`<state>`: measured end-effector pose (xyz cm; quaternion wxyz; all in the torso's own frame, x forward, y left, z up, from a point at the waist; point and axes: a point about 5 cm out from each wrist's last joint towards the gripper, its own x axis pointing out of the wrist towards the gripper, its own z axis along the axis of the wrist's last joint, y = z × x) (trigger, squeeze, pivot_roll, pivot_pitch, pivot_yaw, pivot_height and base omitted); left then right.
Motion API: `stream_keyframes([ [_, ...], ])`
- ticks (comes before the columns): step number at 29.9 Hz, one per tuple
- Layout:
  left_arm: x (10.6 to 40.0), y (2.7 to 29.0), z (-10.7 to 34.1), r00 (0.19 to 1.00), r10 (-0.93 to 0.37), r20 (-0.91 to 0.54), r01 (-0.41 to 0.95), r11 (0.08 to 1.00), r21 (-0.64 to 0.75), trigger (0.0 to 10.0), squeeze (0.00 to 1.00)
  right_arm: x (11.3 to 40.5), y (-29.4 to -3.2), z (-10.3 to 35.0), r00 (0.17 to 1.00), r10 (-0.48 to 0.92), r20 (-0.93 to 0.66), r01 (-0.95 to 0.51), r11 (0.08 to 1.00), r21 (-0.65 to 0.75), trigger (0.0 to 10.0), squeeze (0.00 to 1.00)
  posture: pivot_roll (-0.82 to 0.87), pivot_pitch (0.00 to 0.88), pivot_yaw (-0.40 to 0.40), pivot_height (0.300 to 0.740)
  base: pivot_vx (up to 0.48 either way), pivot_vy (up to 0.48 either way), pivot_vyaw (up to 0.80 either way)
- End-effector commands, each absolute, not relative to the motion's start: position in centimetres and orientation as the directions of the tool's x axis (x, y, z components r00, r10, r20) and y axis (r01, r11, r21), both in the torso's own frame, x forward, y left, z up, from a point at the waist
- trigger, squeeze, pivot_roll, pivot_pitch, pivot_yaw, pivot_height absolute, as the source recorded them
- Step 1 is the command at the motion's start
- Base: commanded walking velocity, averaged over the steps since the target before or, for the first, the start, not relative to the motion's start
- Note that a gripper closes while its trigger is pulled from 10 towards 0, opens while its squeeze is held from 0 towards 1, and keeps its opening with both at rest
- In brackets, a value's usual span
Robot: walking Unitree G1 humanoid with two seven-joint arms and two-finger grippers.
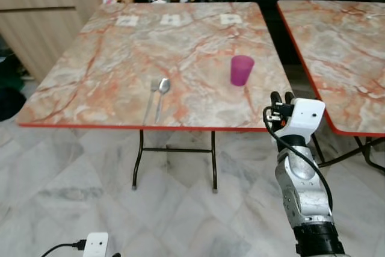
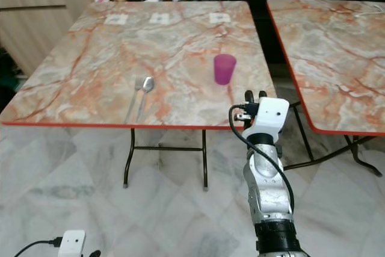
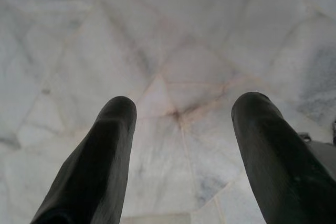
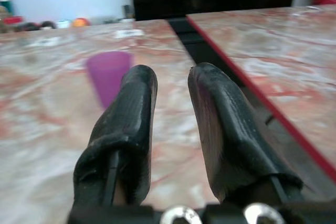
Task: Setting the table
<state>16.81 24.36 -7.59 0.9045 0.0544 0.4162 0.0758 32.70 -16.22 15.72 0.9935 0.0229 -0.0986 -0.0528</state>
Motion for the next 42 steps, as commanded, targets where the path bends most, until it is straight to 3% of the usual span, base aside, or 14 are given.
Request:
stream_keyframes([
  [1,16.4,24.4,-7.8,0.630,0.179,-0.756,-0.095,0.984,0.154,10.0,0.00,32.8,-16.3,15.8,0.974,-0.113,0.195,0.104,0.993,0.056,10.0,0.00,-0.10,0.121,0.046,0.740,0.352,0.000,0.00],
  [16,16.4,24.4,-7.8,0.632,0.176,-0.755,-0.092,0.984,0.153,10.0,0.00,32.8,-15.6,16.3,0.973,-0.043,0.228,0.048,0.999,-0.015,10.0,0.00,-0.10,0.120,0.046,0.740,0.356,0.000,0.16],
  [31,16.5,24.4,-7.7,0.633,0.184,-0.752,-0.094,0.982,0.161,10.0,0.00,32.9,-14.9,17.1,0.968,-0.003,0.249,0.003,1.000,0.000,10.0,0.00,-0.10,0.122,0.046,0.740,0.259,0.000,0.05],
  [32,16.5,24.4,-7.7,0.634,0.183,-0.752,-0.094,0.983,0.160,10.0,0.00,32.9,-14.7,17.5,0.964,0.005,0.266,-0.005,1.000,-0.003,10.0,0.04,-0.10,0.122,0.046,0.740,0.000,0.000,0.00],
  [33,16.5,24.4,-7.7,0.634,0.182,-0.752,-0.093,0.983,0.160,10.0,0.00,32.8,-14.5,17.9,0.959,0.014,0.283,-0.015,1.000,0.002,10.0,1.00,-0.10,0.122,0.045,0.740,0.000,0.000,0.00],
  [42,16.4,24.3,-7.8,0.632,0.177,-0.754,-0.088,0.984,0.158,10.0,0.00,30.5,-13.1,21.1,0.934,0.039,0.356,-0.038,0.999,-0.009,10.0,1.00,-0.11,0.127,0.040,0.740,0.000,0.000,0.00],
])
